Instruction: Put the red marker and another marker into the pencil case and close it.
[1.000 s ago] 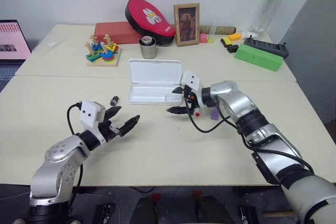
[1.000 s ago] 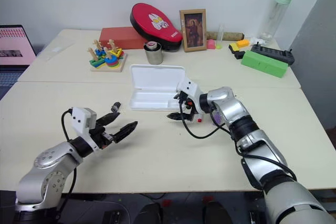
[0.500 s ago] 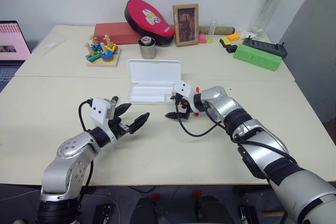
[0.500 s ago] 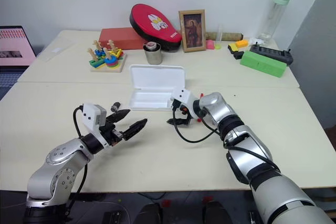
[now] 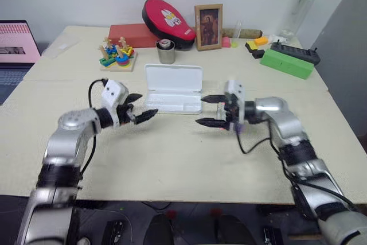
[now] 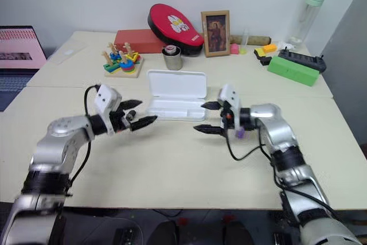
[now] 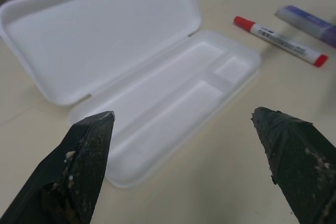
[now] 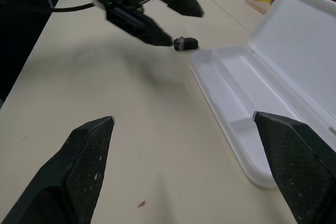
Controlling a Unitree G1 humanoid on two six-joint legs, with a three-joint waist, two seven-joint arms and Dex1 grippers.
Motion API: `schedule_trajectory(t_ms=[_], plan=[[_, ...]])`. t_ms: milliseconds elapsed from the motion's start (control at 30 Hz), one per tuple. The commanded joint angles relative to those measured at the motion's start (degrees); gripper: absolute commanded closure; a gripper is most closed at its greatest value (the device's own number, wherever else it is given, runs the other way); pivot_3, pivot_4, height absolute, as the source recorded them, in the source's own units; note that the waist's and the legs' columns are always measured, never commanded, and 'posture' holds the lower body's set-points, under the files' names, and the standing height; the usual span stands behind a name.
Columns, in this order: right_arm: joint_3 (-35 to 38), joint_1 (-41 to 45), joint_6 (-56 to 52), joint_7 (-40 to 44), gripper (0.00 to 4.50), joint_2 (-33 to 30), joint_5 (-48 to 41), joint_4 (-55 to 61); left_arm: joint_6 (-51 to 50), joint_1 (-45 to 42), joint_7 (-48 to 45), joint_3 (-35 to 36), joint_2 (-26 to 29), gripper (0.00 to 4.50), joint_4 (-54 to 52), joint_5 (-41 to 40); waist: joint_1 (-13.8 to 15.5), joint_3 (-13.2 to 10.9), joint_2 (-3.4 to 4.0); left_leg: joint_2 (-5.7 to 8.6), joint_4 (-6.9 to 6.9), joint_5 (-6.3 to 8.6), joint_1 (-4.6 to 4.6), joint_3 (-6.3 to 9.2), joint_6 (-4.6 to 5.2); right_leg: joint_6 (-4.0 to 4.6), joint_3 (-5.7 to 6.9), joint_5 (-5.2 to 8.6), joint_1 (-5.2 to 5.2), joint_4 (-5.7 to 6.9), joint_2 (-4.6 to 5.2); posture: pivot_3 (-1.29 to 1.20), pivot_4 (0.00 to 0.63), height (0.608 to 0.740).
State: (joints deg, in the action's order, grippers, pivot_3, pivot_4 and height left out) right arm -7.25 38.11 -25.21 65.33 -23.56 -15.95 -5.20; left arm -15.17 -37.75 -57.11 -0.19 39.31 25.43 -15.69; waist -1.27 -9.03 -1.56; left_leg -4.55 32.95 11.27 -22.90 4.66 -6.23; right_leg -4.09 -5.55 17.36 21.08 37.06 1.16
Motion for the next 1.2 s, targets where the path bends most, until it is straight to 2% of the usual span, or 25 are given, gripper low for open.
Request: schedule_trajectory(t_ms=[33,200,300,500,600,767,933,1000,1200], plan=[[3.69,-3.05,-6.59,-4.48,0.03,-2.59,-4.23,14.82,7.21,-8.79,-7.45,-4.49,-2.15,0.0,14.22,4.89,-0.67,0.01,0.02,0.0,-0.01,0.0,0.0,0.01,0.01,0.0,0.01,0.0,0.01,-0.01,-0.01,0.0,0.15,0.74],[5.19,-7.07,-11.44,-10.5,0.03,-4.12,-5.62,23.35,13.53,-16.63,-13.4,-8.69,-4.79,0.0,27.39,10.27,-1.54,0.04,0.0,-0.01,-0.03,0.01,0.01,0.01,0.04,0.0,-0.06,0.01,0.03,-0.02,-0.06,0.0,0.15,0.74],[5.39,-8.2,-12.82,-12.58,0.0,-4.47,-6.04,25.48,15.68,-18.64,-15.07,-8.98,-5.49,0.45,31.38,11.8,-1.76,0.04,0.0,-0.01,-0.02,0.0,-0.05,0.01,0.04,0.0,-0.08,0.01,0.05,-0.03,-0.05,0.0,0.15,0.74],[6.66,-11.36,-14.57,-17.31,0.0,-4.92,-7.29,29.73,19.78,-20.43,-15.45,-11.44,-5.44,1.7,37.32,17.72,-1.62,0.05,-0.03,-0.01,0.0,-0.01,-0.04,0.02,0.06,-0.01,-0.07,0.01,0.02,0.0,-0.05,0.0,0.15,0.74],[6.86,-11.94,-14.76,-18.63,0.0,-5.12,-7.56,30.45,19.59,-20.99,-16.58,-10.75,-6.09,2.28,38.17,17.95,-1.58,0.05,-0.04,-0.01,0.01,-0.02,-0.04,0.02,0.07,-0.01,-0.07,0.01,0.01,0.02,-0.04,0.0,0.15,0.74],[6.52,-12.06,-14.74,-19.82,0.0,-5.5,-7.88,30.82,22.55,-20.49,-13.8,-14.07,-5.31,3.28,39.61,23.93,-1.53,0.06,-0.05,-0.01,0.01,-0.03,-0.03,0.02,0.09,-0.01,-0.06,0.01,0.0,0.03,-0.04,0.0,0.15,0.74],[6.53,-11.67,-14.52,-20.47,0.0,-6.15,-8.52,30.56,23.3,-20.84,-13.42,-13.37,-5.49,4.25,40.66,24.63,-1.53,0.08,-0.05,-0.01,0.01,-0.04,-0.01,0.02,0.1,-0.01,-0.07,0.01,-0.01,0.04,-0.04,0.0,0.15,0.74],[6.47,-11.65,-14.4,-20.67,0.0,-6.38,-8.8,30.47,23.41,-20.85,-13.81,-13.01,-5.58,4.45,40.68,24.33,-1.51,0.08,-0.05,-0.01,0.01,-0.06,0.0,0.02,0.12,-0.01,-0.07,0.01,-0.01,0.08,-0.04,0.0,0.15,0.74],[7.65,-11.94,-14.76,-19.46,0.0,-8.14,-10.82,31.57,23.3,-19.43,-17.91,-9.47,-5.26,4.45,35.58,19.45,-1.54,0.09,-0.05,-0.01,0.02,-0.11,0.0,0.01,0.19,-0.06,-0.07,-0.02,-0.02,0.1,-0.04,0.0,0.15,0.74]])
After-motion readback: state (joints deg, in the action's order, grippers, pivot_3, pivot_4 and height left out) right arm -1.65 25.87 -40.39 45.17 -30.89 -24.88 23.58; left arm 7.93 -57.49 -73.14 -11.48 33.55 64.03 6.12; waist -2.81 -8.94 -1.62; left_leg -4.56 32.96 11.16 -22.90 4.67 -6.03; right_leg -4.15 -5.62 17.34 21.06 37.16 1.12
